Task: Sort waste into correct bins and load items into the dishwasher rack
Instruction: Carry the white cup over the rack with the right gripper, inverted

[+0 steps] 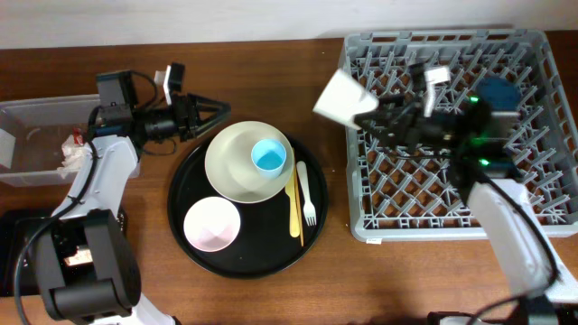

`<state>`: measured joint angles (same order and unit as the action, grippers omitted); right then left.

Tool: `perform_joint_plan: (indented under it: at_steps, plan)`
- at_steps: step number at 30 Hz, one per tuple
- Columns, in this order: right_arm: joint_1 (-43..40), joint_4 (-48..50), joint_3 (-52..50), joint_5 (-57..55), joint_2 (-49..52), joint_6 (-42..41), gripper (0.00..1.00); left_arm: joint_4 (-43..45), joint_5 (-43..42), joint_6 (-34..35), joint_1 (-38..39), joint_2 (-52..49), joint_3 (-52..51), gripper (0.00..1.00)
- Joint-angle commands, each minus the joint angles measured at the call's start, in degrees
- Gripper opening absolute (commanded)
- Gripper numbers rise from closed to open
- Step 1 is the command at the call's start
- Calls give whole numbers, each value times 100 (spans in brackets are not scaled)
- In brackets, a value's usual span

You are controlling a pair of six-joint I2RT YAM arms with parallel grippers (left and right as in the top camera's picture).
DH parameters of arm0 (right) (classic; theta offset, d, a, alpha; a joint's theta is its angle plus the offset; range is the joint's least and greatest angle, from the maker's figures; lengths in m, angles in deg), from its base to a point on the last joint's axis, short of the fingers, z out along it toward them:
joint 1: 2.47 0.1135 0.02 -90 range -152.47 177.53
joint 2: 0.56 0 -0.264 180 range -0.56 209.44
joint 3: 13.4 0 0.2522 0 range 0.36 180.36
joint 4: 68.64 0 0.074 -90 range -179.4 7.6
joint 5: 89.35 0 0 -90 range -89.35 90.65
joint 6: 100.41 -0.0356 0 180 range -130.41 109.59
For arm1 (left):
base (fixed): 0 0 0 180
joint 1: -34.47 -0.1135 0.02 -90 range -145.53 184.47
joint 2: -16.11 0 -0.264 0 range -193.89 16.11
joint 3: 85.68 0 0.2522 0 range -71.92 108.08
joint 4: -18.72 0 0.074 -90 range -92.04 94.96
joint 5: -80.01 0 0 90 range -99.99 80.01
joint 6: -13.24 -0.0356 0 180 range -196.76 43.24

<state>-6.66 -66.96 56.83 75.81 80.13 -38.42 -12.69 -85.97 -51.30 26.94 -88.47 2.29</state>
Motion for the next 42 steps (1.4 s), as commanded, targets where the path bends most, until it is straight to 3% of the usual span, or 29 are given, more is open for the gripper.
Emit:
perform_joint_plan:
  at_steps: [1, 5, 10, 17, 26, 27, 31, 32, 33, 34, 36, 39, 40, 41, 42]
  plan:
    - [-658, 20, 151, 184, -651, -872, 36, -787, 1019, -758, -15, -33, -4, 36]
    - [-1707, 26, 223, 474, -1351, -1650, 37, -1421, 1989, -844, -13, -33, -4, 36]
    - [-2302, 26, 859, 896, -1384, -2465, 36, -1676, 2474, -844, -15, -33, -4, 37]
    - [-2330, 26, 1939, 916, -1386, -3731, 36, -1805, 2726, -844, -15, -33, -4, 37]
    - [-2334, 22, 4079, 723, -1379, -5515, 36, -1858, 2787, -844, -15, -33, -4, 37]
    - [-2334, 17, 4107, 645, -1379, -5670, 36, -1910, 2787, -841, -15, -33, -4, 47]
    - [-2332, -26, 4129, 328, -1423, -6102, 34, -1908, 2868, -841, -15, -33, -4, 61]
    - [-2332, -48, 4127, 275, -1434, -6092, 34, -1910, 3008, -841, -9, -33, -4, 69]
    - [-2332, -46, 4127, 254, -1434, -6072, 34, -1910, 3106, -841, -11, -33, -4, 83]
    - [-2332, -328, 4127, 164, -1427, -5840, 34, -1912, 3106, -841, -9, -33, -4, 99]
    - [-2330, -1084, 4127, -136, -1427, -5292, 33, -1910, 3106, -841, -9, -33, -4, 99]
    - [-2304, -3661, 4127, -761, -1445, -2671, 33, -1910, 3108, -841, -13, -33, -4, 99]
    - [-2240, -4148, 4127, -927, -1445, -2133, 33, -1910, 3108, -841, -13, -33, -4, 99]
    - [-1878, -5624, 4127, -1910, -1427, -697, 33, -1908, 3106, -841, -9, -33, -4, 99]
    - [-1394, -6349, 4127, -2916, -1379, 57, 33, -1908, 3108, -841, -11, -33, -4, 99]
